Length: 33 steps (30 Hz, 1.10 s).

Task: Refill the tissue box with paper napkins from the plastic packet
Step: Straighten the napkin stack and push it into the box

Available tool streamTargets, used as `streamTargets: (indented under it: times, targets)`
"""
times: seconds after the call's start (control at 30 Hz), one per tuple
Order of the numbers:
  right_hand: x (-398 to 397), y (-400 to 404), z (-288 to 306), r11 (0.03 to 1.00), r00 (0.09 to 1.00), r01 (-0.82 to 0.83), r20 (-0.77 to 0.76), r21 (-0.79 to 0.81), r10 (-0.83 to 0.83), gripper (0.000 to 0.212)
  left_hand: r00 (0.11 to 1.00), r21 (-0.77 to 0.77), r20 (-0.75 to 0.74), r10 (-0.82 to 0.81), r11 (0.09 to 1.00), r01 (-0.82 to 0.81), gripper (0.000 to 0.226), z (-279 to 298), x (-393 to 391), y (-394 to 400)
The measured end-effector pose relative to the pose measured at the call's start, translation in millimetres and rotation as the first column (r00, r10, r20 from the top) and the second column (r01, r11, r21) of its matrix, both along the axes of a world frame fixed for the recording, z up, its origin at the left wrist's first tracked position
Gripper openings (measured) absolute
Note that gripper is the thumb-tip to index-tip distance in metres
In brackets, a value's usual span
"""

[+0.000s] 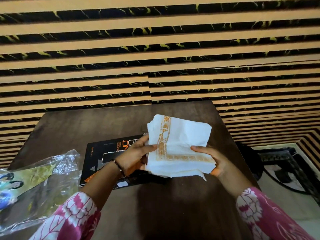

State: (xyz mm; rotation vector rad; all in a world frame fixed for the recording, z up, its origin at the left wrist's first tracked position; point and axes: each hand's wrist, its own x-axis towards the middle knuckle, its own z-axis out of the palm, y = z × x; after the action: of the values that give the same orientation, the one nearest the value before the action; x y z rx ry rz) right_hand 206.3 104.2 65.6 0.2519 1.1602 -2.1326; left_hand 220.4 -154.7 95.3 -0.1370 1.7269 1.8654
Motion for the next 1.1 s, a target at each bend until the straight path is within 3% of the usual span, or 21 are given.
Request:
streamTargets:
  times: [0.07,0.1,0.17,0.2,0.3,0.4,0.63,0.8,0.9,1.1]
  targets:
    - [-5.6,-2.5,-4.0,0.992,0.991,0.127,-0.048,-0.006,-0.127,0.037,0.977,-0.127,-0.163,0.138,0.979,-0.159,0.021,-1.0,-1.8,-5.3]
    - [-9.0,-3.6,-7.9,0.985,0.983,0.173,-0.067,-0.006,-0.173,0.039,0.932,-0.259,-0.322,0.167,0.931,-0.256,0.018,-4.2,-4.0,-11.5]
    - [-14.1,-8.2,-14.6,0.976,0.974,0.214,-0.083,0.04,-0.211,0.045,0.807,-0.524,-0.59,0.025,0.748,-0.407,0.023,-17.9,-9.0,-29.0]
    - [-15.2,-11.6,-17.4,0.974,0.975,0.21,-0.093,0.078,-0.203,0.045,0.777,-0.629,-0.623,-0.091,0.649,-0.428,0.03,-26.1,-9.6,-37.2]
    - [-17.6,-21.4,-30.1,0.974,0.986,0.144,-0.112,0.173,-0.126,0.049,0.816,-0.845,-0.48,-0.322,0.419,-0.332,0.065,-50.5,-7.0,-50.7]
    - [-15.1,-27.0,-39.0,0.969,0.998,0.034,-0.068,0.244,-0.018,0.048,0.81,-0.911,-0.402,-0.427,0.275,-0.307,0.081,-68.6,-5.1,-51.7]
    - [-28.4,-25.7,-41.1,0.957,0.999,-0.014,0.046,0.289,0.001,0.043,0.806,-0.905,-0.417,-0.42,0.272,-0.326,0.08,-70.4,-7.5,-50.2]
    - [-35.7,-22.6,-36.2,0.972,0.991,-0.044,0.136,0.23,0.013,0.027,0.752,-0.864,-0.493,-0.438,0.348,-0.363,0.064,-65.1,-3.2,-49.1]
    - [-37.8,-26.8,-30.2,0.956,0.994,-0.082,0.096,0.281,0.057,0.026,0.682,-0.871,-0.487,-0.546,0.357,-0.337,0.056,-64.2,1.2,-45.9]
    - [-44.6,-47.2,-15.4,0.924,0.994,-0.08,-0.037,0.374,0.101,0.042,0.769,-0.899,-0.43,-0.473,0.306,-0.315,0.079,-67.9,-4.5,-46.0]
